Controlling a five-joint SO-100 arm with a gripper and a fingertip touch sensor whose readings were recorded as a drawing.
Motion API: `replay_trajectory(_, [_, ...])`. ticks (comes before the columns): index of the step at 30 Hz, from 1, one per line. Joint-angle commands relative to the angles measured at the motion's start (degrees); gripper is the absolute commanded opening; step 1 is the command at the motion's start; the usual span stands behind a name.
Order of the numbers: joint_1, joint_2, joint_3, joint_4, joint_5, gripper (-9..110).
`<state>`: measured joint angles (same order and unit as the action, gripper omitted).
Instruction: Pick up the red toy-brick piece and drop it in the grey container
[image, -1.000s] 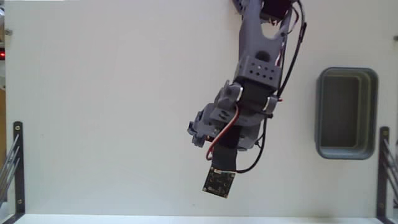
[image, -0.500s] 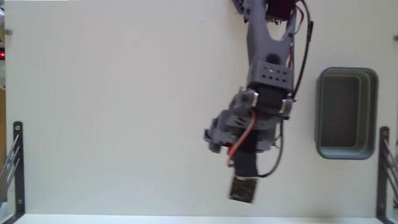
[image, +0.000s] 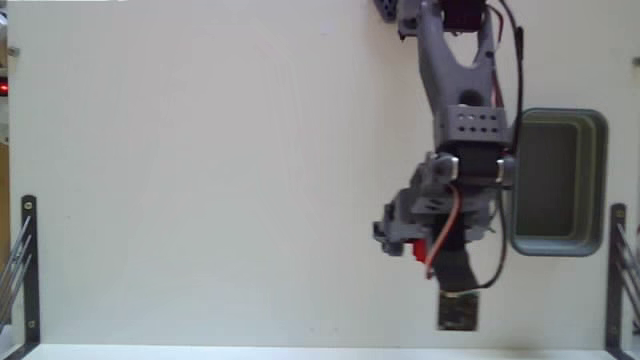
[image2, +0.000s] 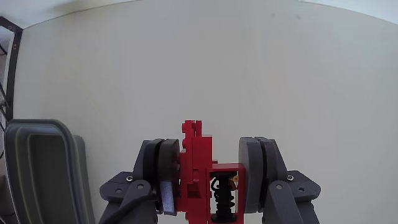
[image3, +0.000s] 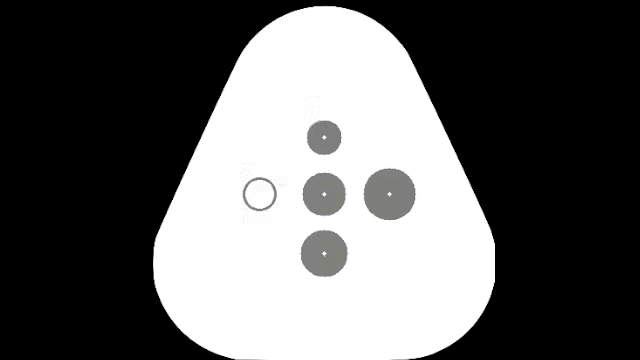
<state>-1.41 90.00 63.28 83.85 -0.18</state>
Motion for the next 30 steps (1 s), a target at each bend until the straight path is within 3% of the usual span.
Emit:
replay_trajectory(1, [-3.6, 2.0, -0.3, -0.3, 0.2, 52])
replay_trajectory(30, [-28.3, 2.8, 1.9, -1.7, 0.2, 52])
